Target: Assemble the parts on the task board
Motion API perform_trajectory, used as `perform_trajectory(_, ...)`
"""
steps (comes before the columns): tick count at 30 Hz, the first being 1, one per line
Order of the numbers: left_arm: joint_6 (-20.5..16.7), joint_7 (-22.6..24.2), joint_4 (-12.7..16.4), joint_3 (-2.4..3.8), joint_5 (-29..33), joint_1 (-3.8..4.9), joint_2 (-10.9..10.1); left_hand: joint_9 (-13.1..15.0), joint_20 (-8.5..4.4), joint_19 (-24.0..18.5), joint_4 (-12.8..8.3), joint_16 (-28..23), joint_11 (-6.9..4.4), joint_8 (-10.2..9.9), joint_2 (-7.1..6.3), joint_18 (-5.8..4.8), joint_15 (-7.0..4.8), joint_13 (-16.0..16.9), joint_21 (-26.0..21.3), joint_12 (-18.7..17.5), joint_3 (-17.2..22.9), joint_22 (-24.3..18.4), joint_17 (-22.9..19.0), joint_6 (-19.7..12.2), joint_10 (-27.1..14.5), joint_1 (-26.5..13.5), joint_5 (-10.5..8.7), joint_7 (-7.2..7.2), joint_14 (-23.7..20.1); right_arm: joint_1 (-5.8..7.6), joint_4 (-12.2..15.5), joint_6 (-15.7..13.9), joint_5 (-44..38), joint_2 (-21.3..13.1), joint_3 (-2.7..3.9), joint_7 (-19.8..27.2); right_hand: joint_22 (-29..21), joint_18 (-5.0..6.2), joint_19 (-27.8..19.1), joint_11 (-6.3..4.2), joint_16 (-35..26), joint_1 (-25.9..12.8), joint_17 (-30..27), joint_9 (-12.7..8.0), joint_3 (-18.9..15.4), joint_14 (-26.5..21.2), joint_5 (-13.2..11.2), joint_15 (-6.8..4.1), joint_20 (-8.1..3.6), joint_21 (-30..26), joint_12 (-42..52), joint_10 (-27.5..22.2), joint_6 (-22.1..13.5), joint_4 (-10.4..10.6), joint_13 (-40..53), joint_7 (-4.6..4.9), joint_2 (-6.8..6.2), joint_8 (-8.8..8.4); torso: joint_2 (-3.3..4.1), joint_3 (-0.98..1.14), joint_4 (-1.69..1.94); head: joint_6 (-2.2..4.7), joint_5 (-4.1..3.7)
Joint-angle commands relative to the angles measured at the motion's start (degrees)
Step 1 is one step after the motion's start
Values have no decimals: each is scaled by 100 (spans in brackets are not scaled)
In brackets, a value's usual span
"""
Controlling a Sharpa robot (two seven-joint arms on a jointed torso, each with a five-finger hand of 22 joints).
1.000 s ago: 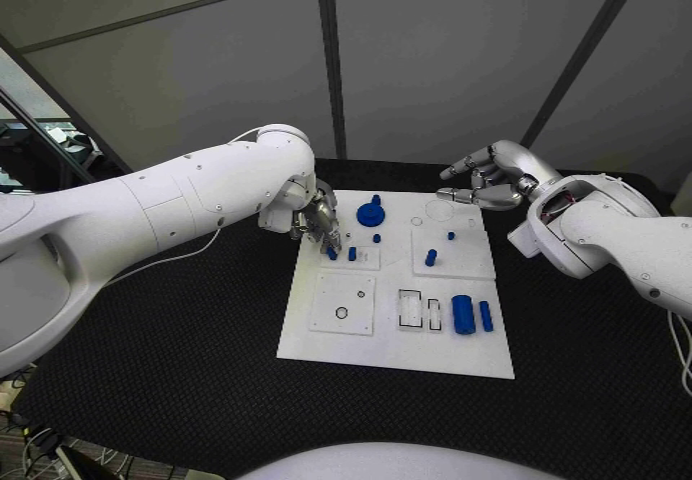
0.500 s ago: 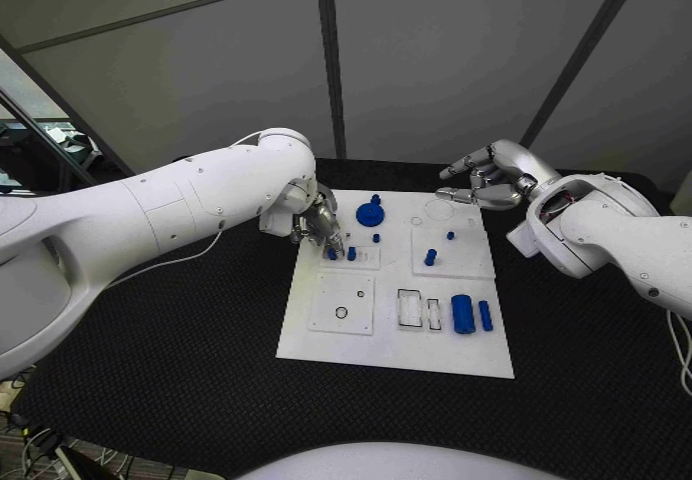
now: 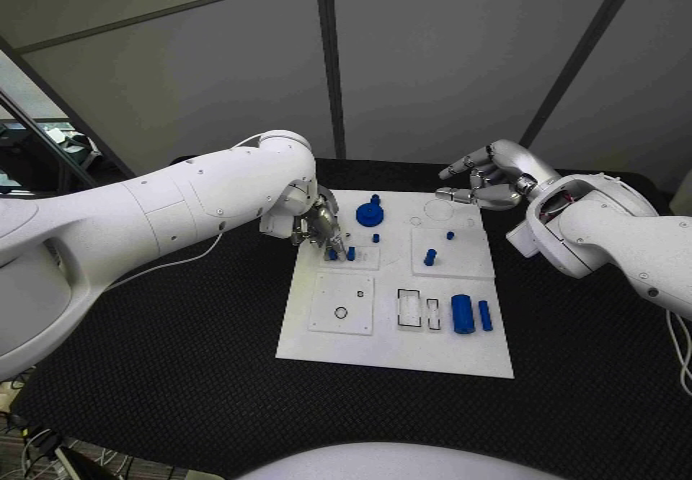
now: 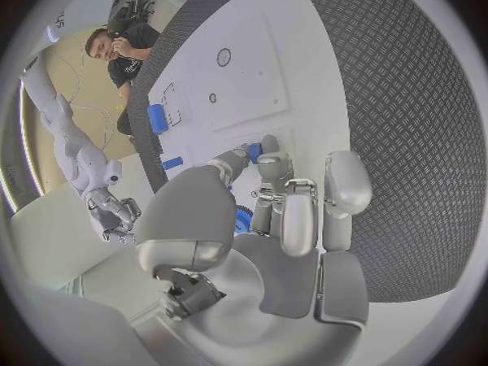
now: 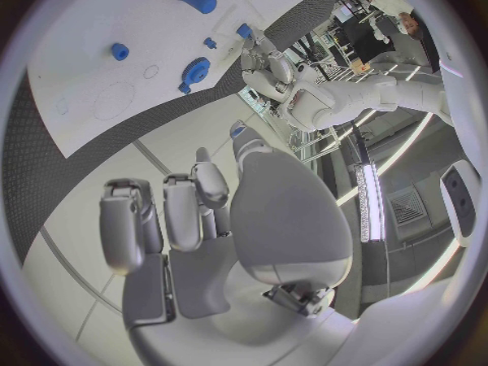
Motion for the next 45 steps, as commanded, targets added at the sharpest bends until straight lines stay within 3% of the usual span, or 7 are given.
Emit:
perform_trajectory(1,-104,15,-1,0,32,3,-12,7,0,51,36,26,-1,-42,-23,-69,-8,5,-18,18,-6,111,1084,37,-41,-36,-46,1,462,10,12,2,8,-3,3,57,1111,25,353,-24,-25,-26,-9,-3,15,245,-32,-44,-28,-22,28,7,35,-4,-2,0,8,-30,5,-3,0,2,-5)
perform_trajectory(16,-260,31,0,3,10,4,-102,14,-1,57,45,14,-7,-58,2,-69,-11,-4,-21,6,0,114,1070,40,-51,23,-68,-7,457,10,15,1,8,-16,3,56,1105,27,349,-24,-27,-27,-11,-4,14,245,-33,-44,-29,-27,20,2,35,-5,-9,0,9,-32,1,-3,5,-2,-3)
perform_trajectory(27,-260,95,-4,3,14,4,-105,-7,10,39,132,-26,27,-152,-97,-63,7,-45,-72,-59,-113,97,1024,-25,-110,15,-211,38,439,10,26,2,8,-29,3,51,1105,27,349,-24,-27,-27,-11,-4,14,245,-33,-44,-29,-27,20,2,35,-5,-9,0,9,-32,0,2,-2,-1,7)
perform_trajectory(45,-132,61,-34,3,60,5,-112,-22,20,30,92,-17,26,-206,-20,-59,15,-42,-101,-54,-68,94,1034,-17,-127,212,-242,34,441,10,26,1,8,-33,3,44,1105,27,349,-24,-27,-27,-11,-4,14,245,-33,-44,-29,-27,20,2,35,-5,-9,0,9,-32,4,-1,1,4,7)
